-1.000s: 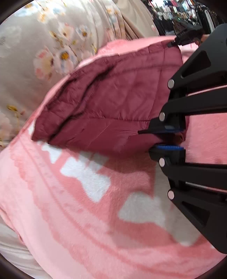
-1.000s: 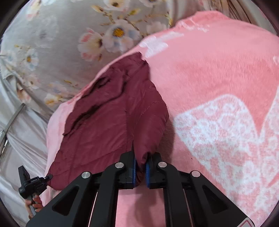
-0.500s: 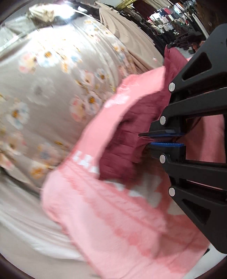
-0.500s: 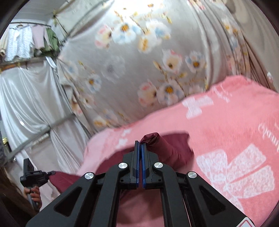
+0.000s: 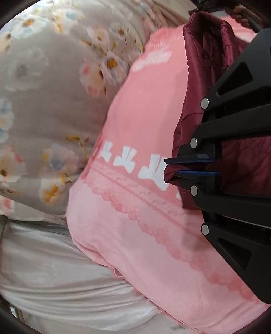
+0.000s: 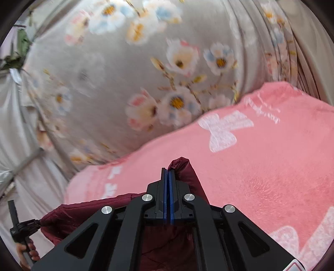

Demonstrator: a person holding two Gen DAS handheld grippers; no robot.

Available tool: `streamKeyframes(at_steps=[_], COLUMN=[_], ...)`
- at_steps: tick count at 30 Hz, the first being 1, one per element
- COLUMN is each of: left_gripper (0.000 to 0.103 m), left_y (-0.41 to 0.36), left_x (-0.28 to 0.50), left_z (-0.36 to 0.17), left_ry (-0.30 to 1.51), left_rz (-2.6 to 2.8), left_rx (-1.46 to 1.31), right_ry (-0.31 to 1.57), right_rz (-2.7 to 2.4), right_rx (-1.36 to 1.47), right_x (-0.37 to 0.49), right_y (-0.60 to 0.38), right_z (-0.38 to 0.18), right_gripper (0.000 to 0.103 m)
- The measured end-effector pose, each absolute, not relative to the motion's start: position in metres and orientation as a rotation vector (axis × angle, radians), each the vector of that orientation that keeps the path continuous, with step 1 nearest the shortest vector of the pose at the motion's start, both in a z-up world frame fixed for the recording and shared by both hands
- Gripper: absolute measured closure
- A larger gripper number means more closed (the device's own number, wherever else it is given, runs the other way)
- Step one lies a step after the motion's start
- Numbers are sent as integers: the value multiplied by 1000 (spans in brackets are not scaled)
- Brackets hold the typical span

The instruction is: Fold large clothes

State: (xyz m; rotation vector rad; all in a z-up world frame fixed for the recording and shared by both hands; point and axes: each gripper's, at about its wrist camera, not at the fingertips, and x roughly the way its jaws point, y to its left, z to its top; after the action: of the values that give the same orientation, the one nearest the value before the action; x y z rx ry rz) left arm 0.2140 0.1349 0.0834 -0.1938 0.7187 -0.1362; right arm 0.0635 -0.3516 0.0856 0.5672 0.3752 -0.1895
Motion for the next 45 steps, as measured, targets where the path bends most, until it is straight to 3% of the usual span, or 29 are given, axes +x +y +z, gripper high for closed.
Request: streamKeyframes(at_steps=[6, 13, 31, 35, 36, 37, 38, 39, 40, 41, 42, 43, 45], left_gripper=[97, 95, 94, 92, 91, 89, 86, 84, 74, 52, 43, 37, 37], left_y=[111, 98, 90, 96, 102, 107, 113, 121, 125, 131, 135, 137, 136], left_x=[294, 318, 318, 318, 319, 317, 316, 313, 311, 307, 301, 296, 289], left_z=[6, -52, -65, -63, -61, -58, -54, -47, -41, -31, -19, -8, 12], left_ry=[887, 950, 870, 877, 889, 900, 914, 918, 914, 899, 863, 827, 789], left_rz=[-54, -41, -51, -80, -99, -110, -121, -127, -117, -76, -21, 20, 62], left_rx=[-117, -76, -81, -129, -163, -185, -206, -225, -226, -202, -158, -117, -61], right_ry=[534, 662, 757, 707, 684, 655, 613, 572, 542, 519, 517, 527, 572], right_rz=[-267, -299, -327, -288, -278, -281, -304, -322, -331, -327, -309, -285, -195], right_rx=[599, 658, 630, 673, 688, 699, 690, 671, 647, 610, 583, 563, 499], right_x=[133, 163, 181, 173, 169, 164, 153, 144, 136, 128, 125, 125, 132], right_y=[-368, -379, -375, -380, -383, -385, -386, -385, -381, -374, -366, -357, -329], right_z=[16, -44, -70, -66, -64, -59, -49, -39, -30, -17, -7, 0, 12], right_gripper=[101, 101, 100, 92, 84, 76, 60, 56, 56, 56, 56, 56, 56])
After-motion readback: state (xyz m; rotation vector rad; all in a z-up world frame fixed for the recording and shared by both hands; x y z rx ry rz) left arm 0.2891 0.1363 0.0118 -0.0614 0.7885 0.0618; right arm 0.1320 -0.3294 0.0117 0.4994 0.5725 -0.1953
